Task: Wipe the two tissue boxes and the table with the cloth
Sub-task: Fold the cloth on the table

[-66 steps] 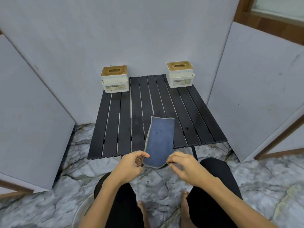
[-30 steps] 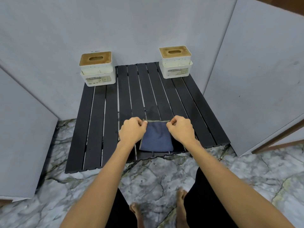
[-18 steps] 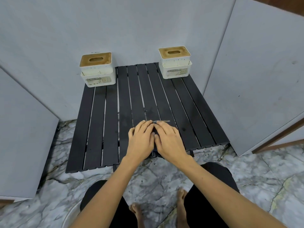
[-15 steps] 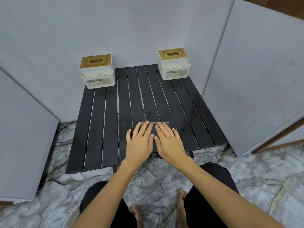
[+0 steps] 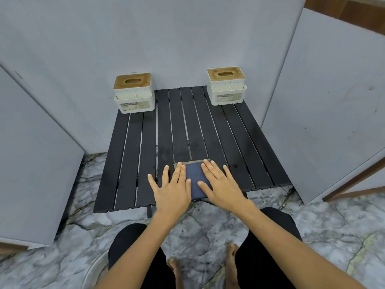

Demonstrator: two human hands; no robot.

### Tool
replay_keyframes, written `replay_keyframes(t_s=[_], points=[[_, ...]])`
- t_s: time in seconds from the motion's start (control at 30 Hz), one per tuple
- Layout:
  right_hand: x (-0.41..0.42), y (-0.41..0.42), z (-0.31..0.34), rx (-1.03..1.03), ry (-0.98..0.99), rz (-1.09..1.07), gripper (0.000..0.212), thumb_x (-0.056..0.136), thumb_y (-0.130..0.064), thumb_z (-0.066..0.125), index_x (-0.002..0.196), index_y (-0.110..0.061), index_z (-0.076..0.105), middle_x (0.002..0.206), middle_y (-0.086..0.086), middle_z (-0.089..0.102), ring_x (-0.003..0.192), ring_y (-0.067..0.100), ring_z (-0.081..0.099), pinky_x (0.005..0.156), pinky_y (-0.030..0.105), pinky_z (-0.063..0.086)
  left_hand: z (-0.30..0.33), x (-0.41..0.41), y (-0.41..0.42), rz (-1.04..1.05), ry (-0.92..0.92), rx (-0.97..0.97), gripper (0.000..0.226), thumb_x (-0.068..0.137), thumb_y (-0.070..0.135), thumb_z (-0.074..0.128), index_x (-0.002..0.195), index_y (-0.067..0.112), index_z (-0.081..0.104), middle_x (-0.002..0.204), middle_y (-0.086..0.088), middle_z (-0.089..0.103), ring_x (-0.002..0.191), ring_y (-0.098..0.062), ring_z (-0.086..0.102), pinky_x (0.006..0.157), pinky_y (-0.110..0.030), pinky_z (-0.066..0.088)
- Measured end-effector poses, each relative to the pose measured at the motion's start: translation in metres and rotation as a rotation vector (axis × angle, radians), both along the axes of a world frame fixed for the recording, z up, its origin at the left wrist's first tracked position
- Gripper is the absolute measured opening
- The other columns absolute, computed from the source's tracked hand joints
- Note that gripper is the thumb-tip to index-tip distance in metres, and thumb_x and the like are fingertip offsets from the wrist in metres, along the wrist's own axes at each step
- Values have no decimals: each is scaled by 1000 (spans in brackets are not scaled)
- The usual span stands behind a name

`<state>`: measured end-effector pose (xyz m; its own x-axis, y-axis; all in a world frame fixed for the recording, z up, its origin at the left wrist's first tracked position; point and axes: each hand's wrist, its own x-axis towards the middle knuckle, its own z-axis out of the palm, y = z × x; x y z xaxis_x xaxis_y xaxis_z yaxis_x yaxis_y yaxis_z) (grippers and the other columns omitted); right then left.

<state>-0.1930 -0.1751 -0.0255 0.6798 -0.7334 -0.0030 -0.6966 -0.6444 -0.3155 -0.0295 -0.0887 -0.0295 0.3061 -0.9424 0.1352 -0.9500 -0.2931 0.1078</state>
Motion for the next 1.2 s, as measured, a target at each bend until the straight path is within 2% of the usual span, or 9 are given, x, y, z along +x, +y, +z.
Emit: replay_keyframes(t_s=[0.17,0.23,0.33,0.47,0.57,0.7,0.83,0.93,1.2], points=[[-2,7,-1,-133,-188,-26,66,97,-54,31,142,-10,50,152,5,43,142,23,37,115,46,32,12,15,8,-50,193,117,71,97,62,11,160,32,22,166,19,16,155,-20,8,118,-66,-1],[-10,7,0,-186,-277,44,53,96,-45,42,127,-7,63,141,6,55,134,24,48,105,46,45,16,23,18,-145,252,44,74,94,68,20,155,30,37,162,17,29,153,-16,16,120,-64,6],[-27,4,3,-174,-312,188,50,94,-43,48,125,-7,65,136,4,60,132,20,50,104,41,48,10,34,34,-261,238,-106,66,90,68,41,138,27,60,149,15,50,144,-12,35,119,-57,19],[-44,-7,12,-128,-193,330,67,88,-54,58,138,-10,55,145,2,52,137,15,44,114,29,35,5,39,41,-376,109,-147,57,86,56,57,130,21,66,140,8,60,133,-16,50,116,-50,25],[-44,-10,12,-276,-163,405,56,79,-34,72,128,-6,64,133,8,62,124,23,59,99,35,51,5,40,43,-450,81,-257,41,85,42,56,116,20,74,126,6,68,117,-16,56,103,-43,39],[-48,-10,16,-259,-191,420,43,87,-35,52,117,-12,72,124,3,68,113,18,65,90,32,56,16,45,44,-437,204,-277,28,87,39,60,106,26,76,110,16,72,109,-9,58,96,-34,38],[-43,-9,34,-5,-252,290,31,90,-30,51,105,-15,73,95,-2,74,84,14,68,74,31,57,37,41,38,-340,456,-158,12,97,33,61,101,28,71,84,17,65,88,-8,57,79,-31,47],[-32,-10,43,147,-417,60,16,92,-20,58,99,-18,72,65,-3,64,57,13,56,53,28,44,44,33,25,-169,572,-159,11,100,31,60,103,23,67,80,12,63,84,-12,58,73,-30,48],[2,-14,30,188,-472,-306,14,93,-22,58,104,-16,64,68,-6,57,67,14,57,62,33,50,38,25,-6,173,677,-213,15,100,31,59,109,19,59,75,5,64,73,-10,58,59,-27,41]])
